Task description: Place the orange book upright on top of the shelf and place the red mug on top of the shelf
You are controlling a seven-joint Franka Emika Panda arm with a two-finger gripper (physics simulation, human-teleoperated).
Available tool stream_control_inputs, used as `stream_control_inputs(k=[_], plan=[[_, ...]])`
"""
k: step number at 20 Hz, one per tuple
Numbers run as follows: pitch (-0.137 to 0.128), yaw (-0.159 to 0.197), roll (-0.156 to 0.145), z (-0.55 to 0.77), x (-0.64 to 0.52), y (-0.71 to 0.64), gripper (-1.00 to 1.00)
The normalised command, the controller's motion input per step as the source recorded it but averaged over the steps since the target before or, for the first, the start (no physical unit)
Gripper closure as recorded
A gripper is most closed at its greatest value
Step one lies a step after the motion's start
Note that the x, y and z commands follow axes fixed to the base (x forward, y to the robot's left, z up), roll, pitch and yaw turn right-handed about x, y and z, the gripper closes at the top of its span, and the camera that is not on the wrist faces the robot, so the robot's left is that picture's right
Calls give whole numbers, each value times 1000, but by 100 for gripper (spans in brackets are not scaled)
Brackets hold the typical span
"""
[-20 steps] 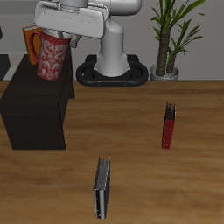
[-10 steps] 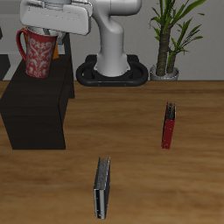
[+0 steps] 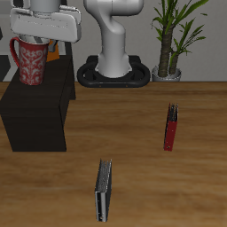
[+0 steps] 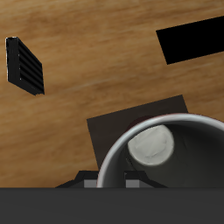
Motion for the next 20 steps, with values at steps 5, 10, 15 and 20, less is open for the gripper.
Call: stream_control_inputs(k=[5,10,15,20], plan=[[9,-4,4,-148,75,-93,100],[14,-10,16,-208,84,-4,100],[7,-37,-23,-164,88,-83,-100],[17,-10,-11,-154,62,-22,-100]])
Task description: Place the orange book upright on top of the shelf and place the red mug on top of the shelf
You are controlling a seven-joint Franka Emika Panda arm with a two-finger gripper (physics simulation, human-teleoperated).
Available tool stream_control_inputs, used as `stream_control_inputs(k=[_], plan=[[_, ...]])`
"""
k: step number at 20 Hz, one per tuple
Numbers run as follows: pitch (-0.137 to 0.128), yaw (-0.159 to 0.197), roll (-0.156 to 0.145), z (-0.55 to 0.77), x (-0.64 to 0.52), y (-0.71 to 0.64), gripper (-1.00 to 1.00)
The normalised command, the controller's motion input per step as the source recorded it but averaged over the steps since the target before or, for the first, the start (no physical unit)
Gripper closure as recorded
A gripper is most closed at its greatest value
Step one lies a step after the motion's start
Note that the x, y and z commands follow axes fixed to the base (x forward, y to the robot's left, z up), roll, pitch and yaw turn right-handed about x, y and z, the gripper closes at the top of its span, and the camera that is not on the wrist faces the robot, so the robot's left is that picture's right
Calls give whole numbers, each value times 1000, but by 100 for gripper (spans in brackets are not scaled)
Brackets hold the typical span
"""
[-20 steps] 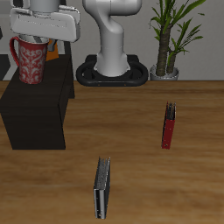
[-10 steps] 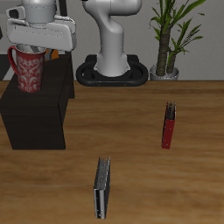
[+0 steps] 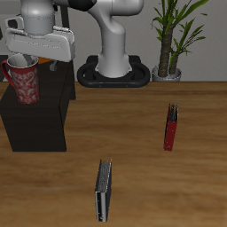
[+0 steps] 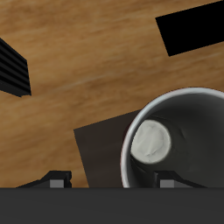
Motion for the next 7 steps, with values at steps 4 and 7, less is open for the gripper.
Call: stream_control_inputs(k=[4,7], plan=[[-10,9,9,9,7,22,-100],[-11,28,14,87,-58,121,-100]])
